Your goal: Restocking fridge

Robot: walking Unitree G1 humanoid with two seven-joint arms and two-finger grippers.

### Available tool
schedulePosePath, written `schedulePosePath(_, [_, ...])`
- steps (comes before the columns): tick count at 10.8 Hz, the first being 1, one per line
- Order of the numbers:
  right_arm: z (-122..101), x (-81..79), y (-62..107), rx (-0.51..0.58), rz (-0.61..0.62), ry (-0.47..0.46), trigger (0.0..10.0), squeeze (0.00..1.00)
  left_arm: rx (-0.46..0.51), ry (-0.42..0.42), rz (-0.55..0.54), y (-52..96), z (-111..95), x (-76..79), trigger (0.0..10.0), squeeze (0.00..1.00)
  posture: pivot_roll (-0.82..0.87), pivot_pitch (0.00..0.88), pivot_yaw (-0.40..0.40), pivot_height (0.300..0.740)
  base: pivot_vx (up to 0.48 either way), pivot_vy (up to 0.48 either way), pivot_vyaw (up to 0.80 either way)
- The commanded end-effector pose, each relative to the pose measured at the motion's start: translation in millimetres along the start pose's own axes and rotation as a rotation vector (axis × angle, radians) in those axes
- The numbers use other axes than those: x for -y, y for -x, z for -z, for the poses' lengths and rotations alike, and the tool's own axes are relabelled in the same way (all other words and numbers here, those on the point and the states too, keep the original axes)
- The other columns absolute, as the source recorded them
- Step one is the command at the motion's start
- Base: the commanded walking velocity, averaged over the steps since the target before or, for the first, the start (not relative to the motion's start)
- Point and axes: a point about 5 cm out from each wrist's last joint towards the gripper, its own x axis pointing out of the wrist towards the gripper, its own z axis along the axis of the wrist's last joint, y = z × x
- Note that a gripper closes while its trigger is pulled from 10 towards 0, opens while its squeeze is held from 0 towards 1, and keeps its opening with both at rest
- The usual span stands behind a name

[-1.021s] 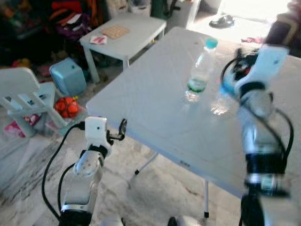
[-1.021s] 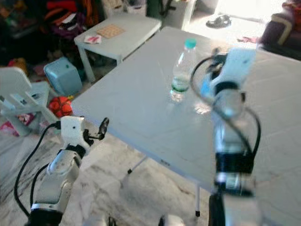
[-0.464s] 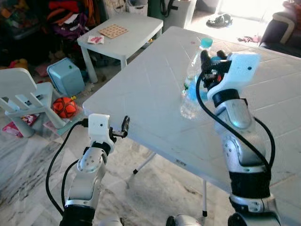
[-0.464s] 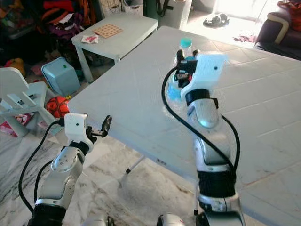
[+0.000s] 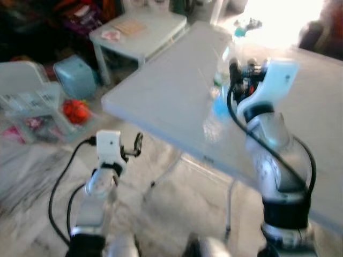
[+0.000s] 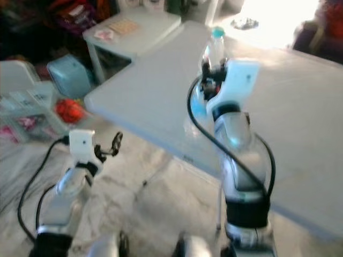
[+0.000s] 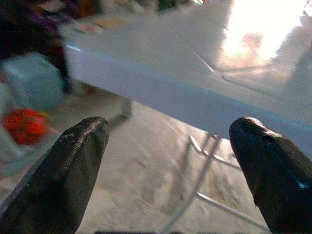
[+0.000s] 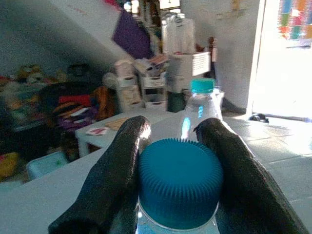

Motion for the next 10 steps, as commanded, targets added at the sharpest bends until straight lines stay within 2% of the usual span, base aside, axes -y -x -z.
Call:
schedulePosePath(1, [-8.7, -3.4, -0.5, 0.026, -0.014, -0.007, 0.4, 0.00, -0.028, 0.002, -0.007, 2.7, 7.4, -0.7, 10.0, 0.00, 0.03, 0.017, -0.013, 0.740, -0.259, 0.000, 0.00])
schedulePosePath(3, [-9.1, -4.1, -0.9, 0.023, -0.014, -0.014, 0.0, 0.00, -0.029, 0.000, -0.006, 2.6, 7.6, -0.9, 10.0, 0.00, 0.03, 0.015, -0.011, 0.740, -0.261, 0.000, 0.00])
schedulePosePath(4, [-9.3, -4.9, -1.3, 0.020, -0.015, -0.026, 0.4, 0.00, -0.028, -0.002, -0.006, 2.8, 7.6, -1.3, 10.0, 0.00, 0.04, 0.013, -0.010, 0.740, -0.259, 0.000, 0.00])
schedulePosePath(5, [-8.9, -5.1, -1.3, 0.017, -0.015, -0.029, 1.4, 0.00, -0.028, -0.004, -0.007, 3.6, 7.6, -2.0, 10.0, 0.00, 0.04, 0.010, -0.009, 0.740, -0.259, 0.000, 0.00])
schedulePosePath(6, [-5.9, -4.7, -0.5, 0.003, -0.014, -0.034, 7.5, 0.00, -0.031, -0.009, -0.012, 5.9, 9.5, -4.4, 10.0, 0.00, 0.05, 0.008, -0.009, 0.740, -0.251, 0.000, 0.00])
schedulePosePath(7, [-2.8, -3.4, -0.1, -0.010, -0.014, -0.025, 10.0, 0.00, -0.031, -0.010, -0.015, 6.0, 10.1, -5.0, 10.0, 0.00, 0.05, 0.006, -0.012, 0.740, 0.000, 0.000, 0.00])
schedulePosePath(8, [2.0, -2.1, -0.1, -0.024, -0.022, -0.010, 10.0, 0.00, -0.030, -0.009, -0.024, 5.1, 10.6, -5.3, 10.0, 0.00, 0.05, 0.004, -0.018, 0.740, 0.000, 0.000, 0.00])
schedulePosePath(10, [11.9, 1.1, 0.7, -0.042, -0.021, 0.004, 10.0, 0.00, -0.050, 0.011, -0.064, 8.2, 20.5, -11.0, 10.0, 0.00, 0.05, 0.008, -0.024, 0.740, 0.000, 0.000, 0.80])
